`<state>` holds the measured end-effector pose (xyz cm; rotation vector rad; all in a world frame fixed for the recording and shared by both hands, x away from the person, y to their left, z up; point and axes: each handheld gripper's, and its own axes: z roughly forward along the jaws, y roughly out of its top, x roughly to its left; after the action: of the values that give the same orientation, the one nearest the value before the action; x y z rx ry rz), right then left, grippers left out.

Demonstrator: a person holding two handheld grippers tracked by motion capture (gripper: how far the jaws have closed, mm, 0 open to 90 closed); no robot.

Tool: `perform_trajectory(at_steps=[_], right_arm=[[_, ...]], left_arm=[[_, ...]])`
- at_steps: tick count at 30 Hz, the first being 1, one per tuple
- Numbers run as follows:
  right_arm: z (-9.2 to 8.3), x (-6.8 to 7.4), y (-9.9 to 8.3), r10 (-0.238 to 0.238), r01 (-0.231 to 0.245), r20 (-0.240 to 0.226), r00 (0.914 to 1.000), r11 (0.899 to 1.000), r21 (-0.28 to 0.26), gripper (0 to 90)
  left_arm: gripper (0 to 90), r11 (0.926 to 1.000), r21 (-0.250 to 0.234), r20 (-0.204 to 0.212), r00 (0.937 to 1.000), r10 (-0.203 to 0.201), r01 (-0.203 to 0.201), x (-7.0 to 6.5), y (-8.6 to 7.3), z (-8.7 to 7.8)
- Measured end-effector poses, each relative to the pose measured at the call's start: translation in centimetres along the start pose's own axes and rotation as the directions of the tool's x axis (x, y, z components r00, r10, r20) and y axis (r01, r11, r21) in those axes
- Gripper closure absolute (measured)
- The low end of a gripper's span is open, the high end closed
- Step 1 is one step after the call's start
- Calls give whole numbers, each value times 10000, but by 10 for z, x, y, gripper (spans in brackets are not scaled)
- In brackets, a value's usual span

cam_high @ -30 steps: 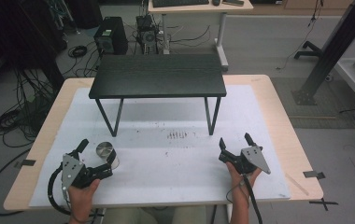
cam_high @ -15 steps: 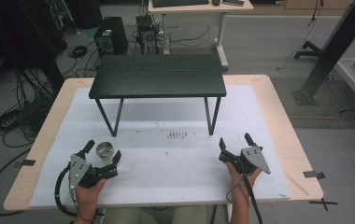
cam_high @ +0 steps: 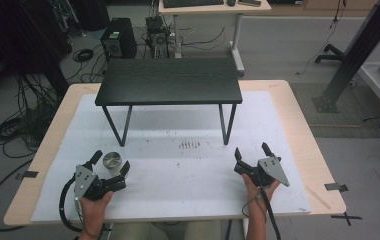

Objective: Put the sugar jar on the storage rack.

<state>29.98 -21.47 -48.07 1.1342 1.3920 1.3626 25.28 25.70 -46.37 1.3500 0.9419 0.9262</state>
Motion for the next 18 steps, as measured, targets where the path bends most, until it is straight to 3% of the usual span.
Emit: perform_trajectory(at_steps=[18], right_arm=[[0,0,0,-29,29,-1,10000,10000,-29,68]], left_arm=[[25,10000,11,-11,10000,-24,24,0,0,0]])
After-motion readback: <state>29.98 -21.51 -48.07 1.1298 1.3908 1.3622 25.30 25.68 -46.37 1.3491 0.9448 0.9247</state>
